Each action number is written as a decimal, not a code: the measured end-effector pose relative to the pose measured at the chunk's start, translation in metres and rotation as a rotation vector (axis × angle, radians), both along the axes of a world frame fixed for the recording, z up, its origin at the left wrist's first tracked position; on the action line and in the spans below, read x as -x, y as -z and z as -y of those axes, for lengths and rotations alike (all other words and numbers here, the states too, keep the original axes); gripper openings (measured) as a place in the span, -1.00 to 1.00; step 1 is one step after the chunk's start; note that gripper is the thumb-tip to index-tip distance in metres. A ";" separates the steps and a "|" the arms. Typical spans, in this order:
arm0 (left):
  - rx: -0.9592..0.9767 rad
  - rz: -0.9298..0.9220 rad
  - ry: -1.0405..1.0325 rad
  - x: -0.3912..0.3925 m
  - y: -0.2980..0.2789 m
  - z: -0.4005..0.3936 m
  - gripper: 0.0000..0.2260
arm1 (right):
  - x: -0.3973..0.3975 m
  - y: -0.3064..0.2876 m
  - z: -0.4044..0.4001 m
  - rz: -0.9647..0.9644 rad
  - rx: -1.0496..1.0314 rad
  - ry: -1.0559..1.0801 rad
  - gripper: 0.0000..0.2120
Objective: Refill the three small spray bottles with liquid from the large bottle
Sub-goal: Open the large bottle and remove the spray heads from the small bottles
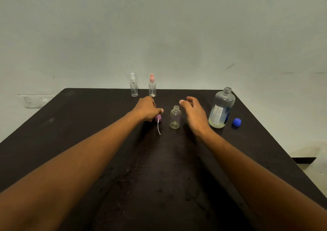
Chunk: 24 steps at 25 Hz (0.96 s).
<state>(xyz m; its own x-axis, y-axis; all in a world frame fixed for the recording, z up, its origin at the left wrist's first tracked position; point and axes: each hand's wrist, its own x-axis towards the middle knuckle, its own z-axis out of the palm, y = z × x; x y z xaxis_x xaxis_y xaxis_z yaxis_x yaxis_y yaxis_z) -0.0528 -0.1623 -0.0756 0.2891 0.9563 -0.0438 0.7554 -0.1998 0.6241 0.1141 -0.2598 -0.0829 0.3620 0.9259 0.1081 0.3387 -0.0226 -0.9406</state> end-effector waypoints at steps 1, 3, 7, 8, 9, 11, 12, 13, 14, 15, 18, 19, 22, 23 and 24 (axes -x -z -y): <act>-0.033 -0.009 -0.006 0.004 -0.003 0.002 -0.81 | 0.000 -0.005 0.001 0.011 -0.026 0.011 -0.42; -0.101 -0.024 -0.020 0.016 -0.012 0.007 -0.76 | 0.003 -0.020 0.002 0.039 -0.087 0.040 -0.40; -0.167 0.021 -0.045 0.045 -0.032 0.018 -0.51 | 0.022 -0.057 0.006 0.108 -0.203 0.051 -0.40; -0.188 0.036 -0.045 0.053 -0.037 0.021 -0.47 | 0.031 -0.067 0.006 0.134 -0.232 0.040 -0.39; -0.207 0.050 -0.045 0.061 -0.043 0.024 -0.44 | 0.039 -0.075 0.004 0.153 -0.260 0.026 -0.39; -0.240 0.079 -0.054 0.076 -0.052 0.028 -0.42 | 0.058 -0.089 -0.004 0.175 -0.301 -0.002 -0.35; -0.255 0.092 -0.061 0.082 -0.054 0.029 -0.42 | 0.068 -0.093 -0.010 0.176 -0.308 -0.015 -0.34; -0.270 0.098 -0.067 0.089 -0.055 0.029 -0.41 | 0.077 -0.096 -0.016 0.171 -0.307 -0.027 -0.33; -0.282 0.093 -0.068 0.095 -0.054 0.027 -0.40 | 0.085 -0.097 -0.022 0.159 -0.301 -0.035 -0.33; -0.284 0.084 -0.065 0.100 -0.051 0.024 -0.38 | 0.092 -0.095 -0.029 0.142 -0.292 -0.041 -0.32; -0.274 0.070 -0.047 0.111 -0.040 0.009 -0.31 | 0.107 -0.077 -0.056 0.070 -0.228 -0.031 -0.30; -0.276 0.076 -0.044 0.112 -0.035 0.004 -0.30 | 0.109 -0.068 -0.067 0.047 -0.195 -0.013 -0.29; -0.299 0.115 -0.018 0.111 -0.022 -0.014 -0.33 | 0.111 -0.042 -0.104 0.003 -0.121 0.067 -0.25; -0.306 0.134 -0.011 0.109 -0.019 -0.020 -0.36 | 0.111 -0.034 -0.115 -0.004 -0.107 0.093 -0.25; -0.315 0.153 -0.006 0.107 -0.016 -0.025 -0.39 | 0.110 -0.026 -0.126 -0.014 -0.094 0.118 -0.26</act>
